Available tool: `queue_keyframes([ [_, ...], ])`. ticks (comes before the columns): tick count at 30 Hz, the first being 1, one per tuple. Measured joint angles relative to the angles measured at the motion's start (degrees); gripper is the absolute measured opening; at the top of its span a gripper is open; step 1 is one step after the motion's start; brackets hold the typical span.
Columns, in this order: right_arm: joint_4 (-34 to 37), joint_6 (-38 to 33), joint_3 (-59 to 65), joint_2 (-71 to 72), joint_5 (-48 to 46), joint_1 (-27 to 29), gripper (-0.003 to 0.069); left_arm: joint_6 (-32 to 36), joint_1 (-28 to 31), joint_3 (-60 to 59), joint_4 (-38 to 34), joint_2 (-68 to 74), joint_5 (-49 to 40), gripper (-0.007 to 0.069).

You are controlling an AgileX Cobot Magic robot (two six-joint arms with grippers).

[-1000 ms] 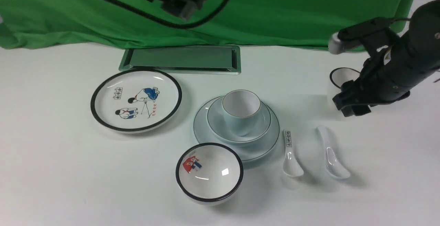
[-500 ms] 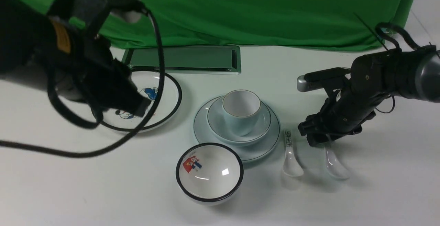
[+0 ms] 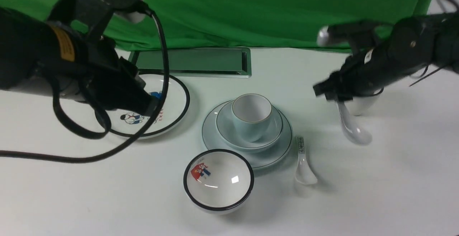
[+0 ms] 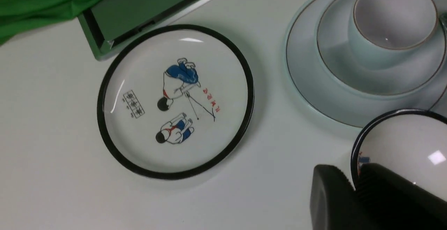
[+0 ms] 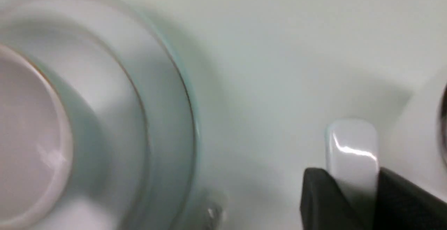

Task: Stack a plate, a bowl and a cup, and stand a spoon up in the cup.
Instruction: Use the right arm to grab a blue soup spoon, then use the right arm to put the blue soup spoon into the blue teacup in the middle

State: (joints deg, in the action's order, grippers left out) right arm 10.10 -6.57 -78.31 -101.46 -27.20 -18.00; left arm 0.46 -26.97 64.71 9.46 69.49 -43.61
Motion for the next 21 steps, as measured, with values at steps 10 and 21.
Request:
queue_keyframes([
  [10,4.3,-3.2,-0.5,1.9,30.4,-11.7,0.0176,-0.1,0.0,0.0,0.1,0.0,2.4,0.0062],
  [21,4.4,-5.3,-0.1,-8.3,41.6,-16.5,0.0176,-0.5,0.0,0.0,0.3,0.0,2.4,0.0062],
])
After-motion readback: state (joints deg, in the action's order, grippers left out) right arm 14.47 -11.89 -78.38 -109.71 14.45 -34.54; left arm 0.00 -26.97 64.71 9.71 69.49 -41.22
